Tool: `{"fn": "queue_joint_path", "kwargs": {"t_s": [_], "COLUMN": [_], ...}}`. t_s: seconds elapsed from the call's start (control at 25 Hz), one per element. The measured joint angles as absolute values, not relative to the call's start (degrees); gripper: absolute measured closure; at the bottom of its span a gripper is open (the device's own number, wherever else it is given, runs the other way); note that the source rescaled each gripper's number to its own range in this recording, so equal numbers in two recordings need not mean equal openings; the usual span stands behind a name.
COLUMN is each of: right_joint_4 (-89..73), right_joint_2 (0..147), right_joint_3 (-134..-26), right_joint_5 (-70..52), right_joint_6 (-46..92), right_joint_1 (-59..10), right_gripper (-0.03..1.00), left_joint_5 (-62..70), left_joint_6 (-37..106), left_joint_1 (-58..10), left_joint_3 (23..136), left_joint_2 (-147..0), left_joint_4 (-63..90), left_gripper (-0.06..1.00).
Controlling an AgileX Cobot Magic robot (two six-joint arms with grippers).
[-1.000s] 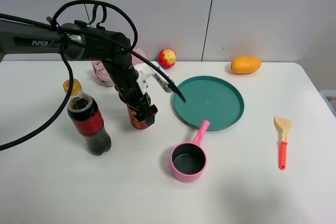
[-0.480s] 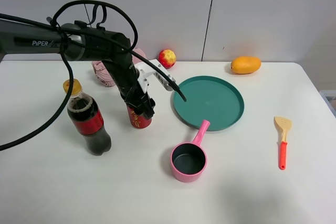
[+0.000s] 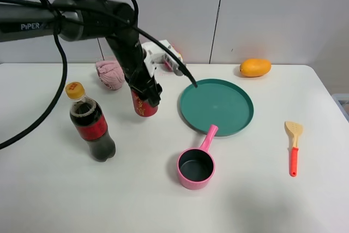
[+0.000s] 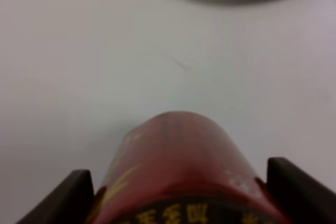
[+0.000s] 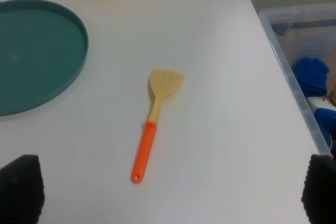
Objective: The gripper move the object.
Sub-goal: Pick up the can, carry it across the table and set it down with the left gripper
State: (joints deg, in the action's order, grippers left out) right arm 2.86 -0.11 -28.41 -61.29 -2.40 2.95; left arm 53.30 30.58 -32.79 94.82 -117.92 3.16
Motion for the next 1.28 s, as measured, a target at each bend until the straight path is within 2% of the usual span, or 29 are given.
{"fn": "queue_joint_path", "kwargs": {"t_s": [0.24,0.44,0.84,1.28], "right_joint_4": [2.9,2.9,2.9,2.9], "right_joint_2": [-0.1,-0.1,-0.1,-0.1], "right_joint_3": [-28.4,-28.4,-28.4,-28.4], "right_joint_5": [-61.3,-61.3,-61.3,-61.3], "right_joint_6": [-2.4,-2.4,-2.4,-2.4], "right_joint_1": [3.0,3.0,3.0,3.0], "right_gripper": [-0.03,-0.03,-0.03,-0.03], "left_joint_5": [67.6,69.2,69.7,62.8], "left_joint_6": [30.6,30.5,30.4,34.3], "left_joint_1": [-37.8,-44.2,-55.7,-60.2], "left_joint_3": [110.2,117.7,119.0,119.0], "left_joint_2": [-117.5,-117.5,-118.5,-123.3], "left_joint_4": [2.2,2.3,3.1,5.5], "left_gripper": [0.93,0.93,0.93,0.93]}}
